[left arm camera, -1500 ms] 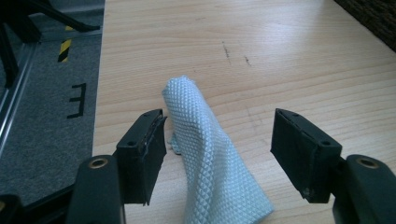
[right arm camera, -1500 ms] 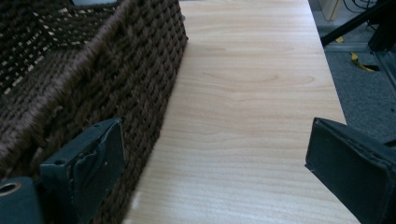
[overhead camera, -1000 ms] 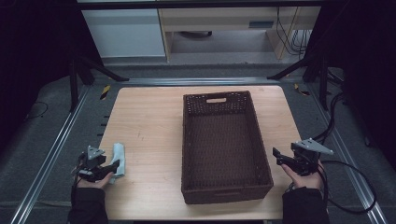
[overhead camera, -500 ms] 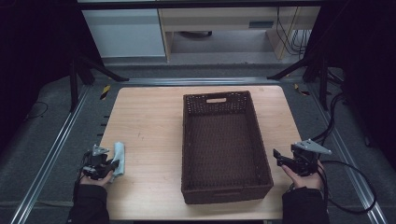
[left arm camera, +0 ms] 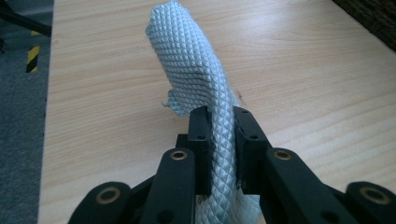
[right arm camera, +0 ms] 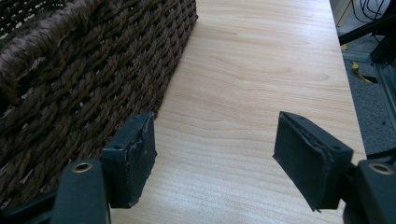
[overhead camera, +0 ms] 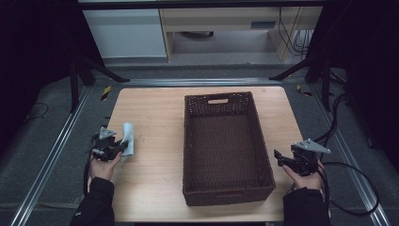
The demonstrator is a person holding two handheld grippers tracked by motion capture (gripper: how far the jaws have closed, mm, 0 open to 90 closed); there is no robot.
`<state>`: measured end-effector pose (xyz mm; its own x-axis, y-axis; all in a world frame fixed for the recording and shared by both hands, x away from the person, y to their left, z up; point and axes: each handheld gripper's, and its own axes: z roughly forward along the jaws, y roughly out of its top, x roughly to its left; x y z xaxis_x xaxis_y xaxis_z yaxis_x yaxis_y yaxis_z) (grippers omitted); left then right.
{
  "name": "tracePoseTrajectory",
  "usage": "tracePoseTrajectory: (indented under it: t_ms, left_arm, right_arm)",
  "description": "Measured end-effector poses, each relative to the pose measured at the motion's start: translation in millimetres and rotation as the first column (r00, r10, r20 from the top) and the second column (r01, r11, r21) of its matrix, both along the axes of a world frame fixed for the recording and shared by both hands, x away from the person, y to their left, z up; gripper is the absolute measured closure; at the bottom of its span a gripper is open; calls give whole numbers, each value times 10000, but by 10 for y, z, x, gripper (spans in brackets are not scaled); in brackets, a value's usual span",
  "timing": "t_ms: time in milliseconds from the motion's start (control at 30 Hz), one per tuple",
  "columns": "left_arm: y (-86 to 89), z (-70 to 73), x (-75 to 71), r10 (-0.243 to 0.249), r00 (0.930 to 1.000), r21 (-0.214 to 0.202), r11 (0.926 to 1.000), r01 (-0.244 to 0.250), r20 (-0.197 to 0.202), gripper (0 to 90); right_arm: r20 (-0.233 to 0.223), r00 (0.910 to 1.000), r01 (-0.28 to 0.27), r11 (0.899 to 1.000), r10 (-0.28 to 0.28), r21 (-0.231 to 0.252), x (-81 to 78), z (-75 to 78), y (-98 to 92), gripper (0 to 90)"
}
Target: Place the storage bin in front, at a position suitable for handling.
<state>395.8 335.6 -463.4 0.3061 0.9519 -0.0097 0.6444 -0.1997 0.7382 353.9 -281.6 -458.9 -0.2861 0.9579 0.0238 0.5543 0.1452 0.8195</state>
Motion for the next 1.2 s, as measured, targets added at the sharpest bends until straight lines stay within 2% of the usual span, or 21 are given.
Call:
tracePoseTrajectory:
  t_ms: [100,167,233,333,467,633,667,700,800,867,900,967,1033,1133,1200]
  left_arm:
    - [-35,-67,76,-104,9996,226,9997,110,-260,783]
    - [-57,-121,103,-240,9980,369,9990,262,-585,779]
    - [-65,-136,105,-264,9976,497,9983,296,-633,777]
    - [-83,-178,114,-437,9945,459,9978,482,-953,710]
    - [-105,-148,80,-520,9937,387,9977,560,-989,576]
    - [-133,47,-106,-634,9977,72,9979,636,-245,517]
    - [-133,47,-106,-634,9977,72,9979,636,-245,517]
    - [-146,124,-193,-706,9975,-296,9970,709,84,515]
    - [-188,254,-296,-780,9952,-575,9950,814,583,515]
    - [-229,338,-337,-844,9924,-970,9909,930,891,512]
    - [-247,363,-348,-891,9910,-1028,9897,993,1000,509]
    - [-324,425,-386,-960,9861,-1019,9887,1103,1357,504]
    - [-408,463,-410,-1119,9823,-953,9873,1271,1505,502]
    - [-536,496,-443,-1314,9776,-681,9872,1441,1645,501]
    - [-624,505,-459,-1485,9750,-649,9848,1610,1655,496]
  right_arm:
    - [2,10000,-20,10000,20,48,-1,1,0,296]
    - [18,10000,-35,10000,35,57,-2,1,1,302]
    - [37,10000,-47,10000,47,69,-1,2,1,303]
    - [111,9999,-64,9999,63,103,-1,13,1,307]
    - [215,9997,-69,9998,65,174,-21,43,1,309]
    - [524,9985,-165,9988,140,465,-64,143,16,316]
    - [633,9978,-223,9987,193,459,-73,176,22,322]
    - [743,9970,-264,9986,228,468,-86,224,33,325]
    - [1061,9936,-441,9974,379,563,-117,335,58,341]
    - [1151,9923,-538,9966,463,628,-130,396,80,347]
    - [1237,9909,-619,9960,536,638,-139,439,100,349]
    - [1335,9887,-778,9943,677,725,-153,496,135,351]
    - [1420,9860,-988,9922,873,763,-162,548,191,351]
    - [1343,9836,-1314,9885,1205,749,-148,577,295,350]
    - [1189,9834,-1446,9877,1367,603,-121,563,368,348]
